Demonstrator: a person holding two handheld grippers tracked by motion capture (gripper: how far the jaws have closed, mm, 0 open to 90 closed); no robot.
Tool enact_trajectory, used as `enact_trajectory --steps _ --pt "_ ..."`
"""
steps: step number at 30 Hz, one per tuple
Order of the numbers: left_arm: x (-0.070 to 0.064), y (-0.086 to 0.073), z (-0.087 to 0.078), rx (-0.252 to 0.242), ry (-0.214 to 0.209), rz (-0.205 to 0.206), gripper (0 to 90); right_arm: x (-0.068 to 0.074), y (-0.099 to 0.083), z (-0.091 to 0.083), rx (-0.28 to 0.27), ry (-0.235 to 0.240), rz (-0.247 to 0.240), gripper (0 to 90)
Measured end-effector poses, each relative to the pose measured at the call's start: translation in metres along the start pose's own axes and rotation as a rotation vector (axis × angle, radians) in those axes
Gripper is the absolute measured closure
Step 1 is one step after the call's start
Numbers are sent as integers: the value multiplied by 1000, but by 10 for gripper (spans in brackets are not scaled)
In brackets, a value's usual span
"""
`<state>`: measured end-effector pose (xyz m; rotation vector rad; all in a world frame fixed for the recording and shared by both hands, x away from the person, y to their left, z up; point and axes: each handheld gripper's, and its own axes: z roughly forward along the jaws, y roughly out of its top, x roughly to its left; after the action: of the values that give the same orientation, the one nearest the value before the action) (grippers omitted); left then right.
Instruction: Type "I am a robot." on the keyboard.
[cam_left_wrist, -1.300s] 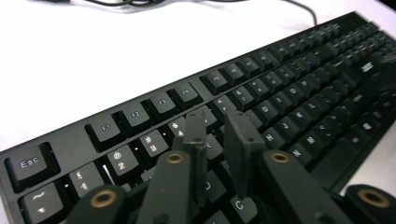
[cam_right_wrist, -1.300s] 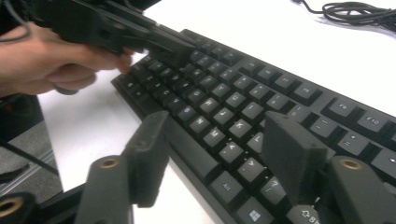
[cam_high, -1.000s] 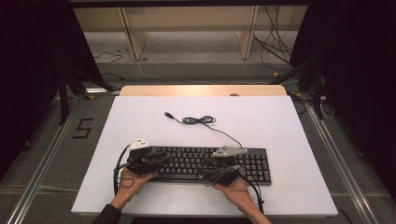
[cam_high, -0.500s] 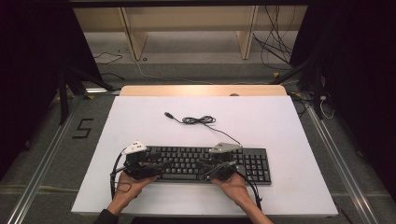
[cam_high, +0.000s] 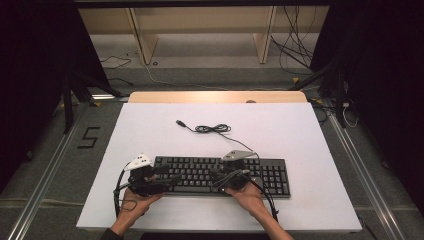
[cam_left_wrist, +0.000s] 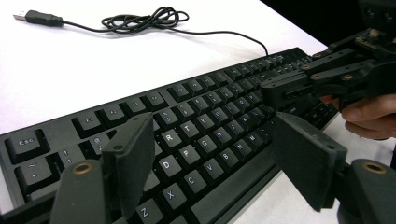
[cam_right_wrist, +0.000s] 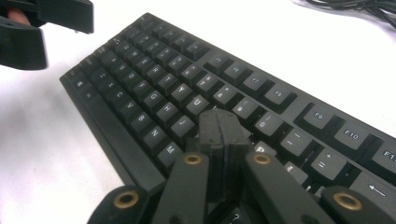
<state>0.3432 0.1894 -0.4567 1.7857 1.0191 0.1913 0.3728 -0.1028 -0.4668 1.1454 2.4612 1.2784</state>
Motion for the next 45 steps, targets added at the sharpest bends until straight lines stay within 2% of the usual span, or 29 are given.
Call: enact_trajectory --steps 26,34,40,44,45 --pt "0 -8 -12 -16 8 6 277 -6 6 15 39 -49 18 900" --pt "1 -9 -13 -21 12 4 274 -7 5 20 62 -73 11 900" --pt "2 -11 -17 -28 20 -3 275 -5 4 22 61 -87 -14 900" --pt "3 -12 -19 -37 25 -14 275 -6 5 21 58 -86 -4 900" --pt "3 -13 -21 -39 25 -12 275 -8 5 19 53 -71 19 900"
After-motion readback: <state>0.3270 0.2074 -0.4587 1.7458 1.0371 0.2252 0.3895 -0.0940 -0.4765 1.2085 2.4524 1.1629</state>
